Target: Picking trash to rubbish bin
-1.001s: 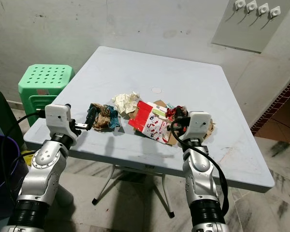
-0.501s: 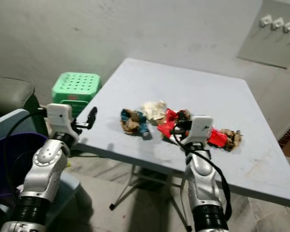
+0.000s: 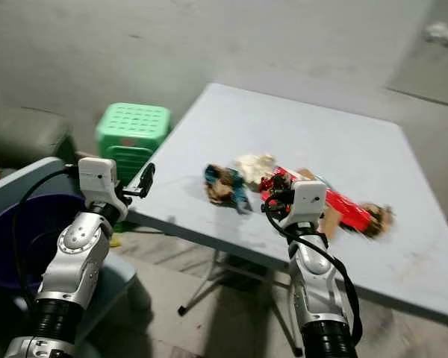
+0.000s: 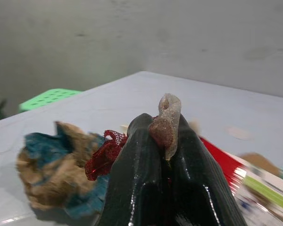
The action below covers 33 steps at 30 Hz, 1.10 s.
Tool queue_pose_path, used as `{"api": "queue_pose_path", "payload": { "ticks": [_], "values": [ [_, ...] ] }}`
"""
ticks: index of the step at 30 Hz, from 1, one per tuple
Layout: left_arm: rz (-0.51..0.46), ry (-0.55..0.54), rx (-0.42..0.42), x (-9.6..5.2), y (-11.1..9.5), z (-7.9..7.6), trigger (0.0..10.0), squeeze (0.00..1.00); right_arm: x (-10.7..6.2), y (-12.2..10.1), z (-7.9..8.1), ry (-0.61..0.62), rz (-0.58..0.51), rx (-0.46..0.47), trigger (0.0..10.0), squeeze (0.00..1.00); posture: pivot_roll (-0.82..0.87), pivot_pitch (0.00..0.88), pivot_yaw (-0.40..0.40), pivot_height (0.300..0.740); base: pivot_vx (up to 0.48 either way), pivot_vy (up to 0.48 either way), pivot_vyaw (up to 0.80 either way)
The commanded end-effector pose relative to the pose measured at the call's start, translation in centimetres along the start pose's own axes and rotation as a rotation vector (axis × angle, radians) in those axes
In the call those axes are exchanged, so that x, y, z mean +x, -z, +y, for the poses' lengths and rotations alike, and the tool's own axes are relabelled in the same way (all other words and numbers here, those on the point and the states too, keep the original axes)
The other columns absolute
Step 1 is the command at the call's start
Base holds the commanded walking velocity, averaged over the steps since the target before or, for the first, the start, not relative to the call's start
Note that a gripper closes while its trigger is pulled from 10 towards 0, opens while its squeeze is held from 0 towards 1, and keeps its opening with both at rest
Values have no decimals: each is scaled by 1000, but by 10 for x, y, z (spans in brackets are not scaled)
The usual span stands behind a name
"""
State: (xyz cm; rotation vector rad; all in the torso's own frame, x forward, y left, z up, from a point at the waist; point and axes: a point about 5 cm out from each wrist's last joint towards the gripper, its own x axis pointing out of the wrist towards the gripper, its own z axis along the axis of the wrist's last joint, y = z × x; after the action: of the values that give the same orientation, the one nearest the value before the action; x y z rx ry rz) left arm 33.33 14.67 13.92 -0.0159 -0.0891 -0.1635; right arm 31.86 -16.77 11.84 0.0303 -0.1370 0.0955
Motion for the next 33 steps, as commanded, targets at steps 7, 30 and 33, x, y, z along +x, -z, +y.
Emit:
{"api": "queue_pose_path", "payload": {
  "ticks": [7, 30, 33],
  "values": [
    [-14, 7, -7, 5, -4, -4, 10000, 0, 3, -8, -2, -9, -18, -17, 10000, 0, 22, 0, -88, 740, 0, 0, 800],
    [-5, -15, -26, 8, -4, -5, 10000, 0, 4, -8, -3, -28, -11, -28, 10000, 0, 22, 0, -92, 740, -21, 109, 800],
    [0, -27, -19, 9, -4, -5, 10000, 0, 4, -9, -4, -32, -15, -29, 10000, 0, 21, 0, -94, 740, 0, 0, 800]
  ]
}}
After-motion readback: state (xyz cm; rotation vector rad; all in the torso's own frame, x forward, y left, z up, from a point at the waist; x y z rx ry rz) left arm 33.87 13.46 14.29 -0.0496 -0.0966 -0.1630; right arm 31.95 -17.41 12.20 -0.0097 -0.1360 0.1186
